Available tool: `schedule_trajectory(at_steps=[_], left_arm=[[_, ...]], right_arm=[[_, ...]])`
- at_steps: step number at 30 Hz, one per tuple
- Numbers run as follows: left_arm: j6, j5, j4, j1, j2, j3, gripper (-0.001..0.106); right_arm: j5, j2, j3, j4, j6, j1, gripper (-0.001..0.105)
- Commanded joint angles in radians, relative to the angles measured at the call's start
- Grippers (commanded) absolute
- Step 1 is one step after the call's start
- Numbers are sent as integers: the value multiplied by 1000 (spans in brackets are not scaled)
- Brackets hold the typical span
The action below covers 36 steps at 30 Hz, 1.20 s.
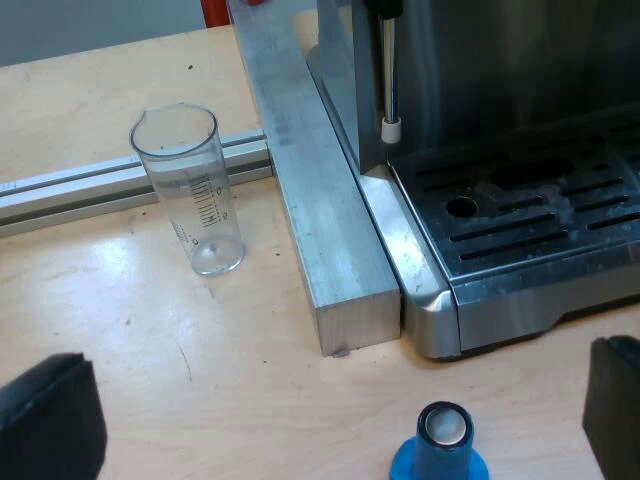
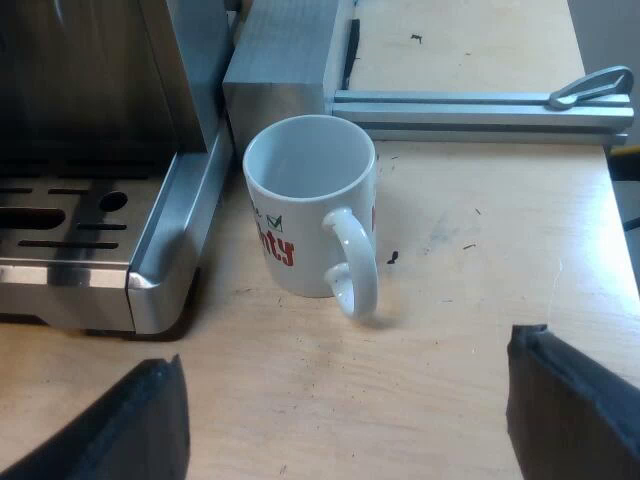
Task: Grind coffee beans and then tamp
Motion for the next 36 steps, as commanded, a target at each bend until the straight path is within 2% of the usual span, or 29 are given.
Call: schedule_trajectory(at_steps=[1, 17, 19, 21, 26, 30, 36], left_arm=[[-7, 0, -16, 0, -139, 3, 101], [-7, 20, -16, 0, -139, 3, 101], [-7, 41, -16, 0, -139, 3, 101], [-7, 65, -16, 0, -139, 3, 101], [-7, 65, -16, 0, -131, 3, 101], [-7, 86, -14, 0, -105, -4, 101], [-7, 103, -14, -14, -41, -54, 101]], right_arm=[[-2, -39, 0, -14, -3, 2, 68], [-2, -39, 0, -14, 14, 2, 68], [-1, -39, 0, -14, 14, 2, 68], [-1, -39, 0, -14, 27, 2, 68], [43, -37, -4, -14, 63, 2, 68], [68, -27, -28, 22, 63, 2, 68], [68, 58, -116, 126, 102, 2, 68]])
